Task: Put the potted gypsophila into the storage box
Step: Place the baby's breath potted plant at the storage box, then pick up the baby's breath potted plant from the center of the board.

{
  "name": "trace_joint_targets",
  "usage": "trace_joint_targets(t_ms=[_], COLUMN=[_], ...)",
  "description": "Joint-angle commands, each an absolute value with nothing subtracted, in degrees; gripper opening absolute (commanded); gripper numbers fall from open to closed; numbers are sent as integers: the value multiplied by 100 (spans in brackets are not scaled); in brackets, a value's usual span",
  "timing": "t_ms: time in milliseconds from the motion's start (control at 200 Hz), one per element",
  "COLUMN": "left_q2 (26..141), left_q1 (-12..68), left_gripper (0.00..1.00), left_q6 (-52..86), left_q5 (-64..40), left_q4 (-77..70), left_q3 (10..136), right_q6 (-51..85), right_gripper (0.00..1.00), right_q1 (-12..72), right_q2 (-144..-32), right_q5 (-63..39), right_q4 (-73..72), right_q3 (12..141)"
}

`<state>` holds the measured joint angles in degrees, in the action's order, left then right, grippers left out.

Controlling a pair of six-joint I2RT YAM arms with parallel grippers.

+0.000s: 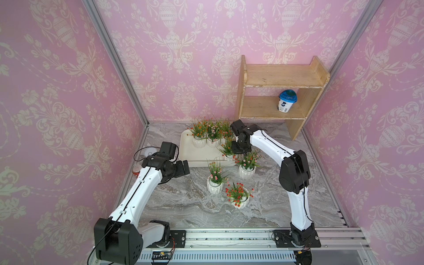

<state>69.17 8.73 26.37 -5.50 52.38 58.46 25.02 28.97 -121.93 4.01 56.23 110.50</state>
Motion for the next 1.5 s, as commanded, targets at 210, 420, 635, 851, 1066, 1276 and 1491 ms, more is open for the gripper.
trace_joint_targets(t_ms=[210,420,635,851,1066,1276,1491], left_q2=[6943,6924,6873,6826,6210,5905,5962], left_q1=[829,826,826,835,1226,2214,2730], left_gripper=[99,99,99,99,99,98,93], left_q6=[2558,2566,2707,2892,3610,4784,5616], left_q5=[-624,-639,-709,-1026,-1101,-893,-933], left_q4=[5334,5395,5477,5697,5871,5722,5046], left_q3=[5907,5928,5843,5689,5326,5088,4773], right_q6=[2374,2347,2371,2571,2761,2977,3170], right_gripper=[30,36,46,89,98,98,98], right_q1=[2897,2892,2891,2778,2528,2378,2284], right_q2=[-11711,-11444,-11118,-10599,-9613,-8701,-8237], right_q5=[759,817,805,620,527,409,300], right_q4=[6185,6380,6532,6537,6127,5609,5282], right_q3=[11453,11782,11997,11640,10440,8848,7812])
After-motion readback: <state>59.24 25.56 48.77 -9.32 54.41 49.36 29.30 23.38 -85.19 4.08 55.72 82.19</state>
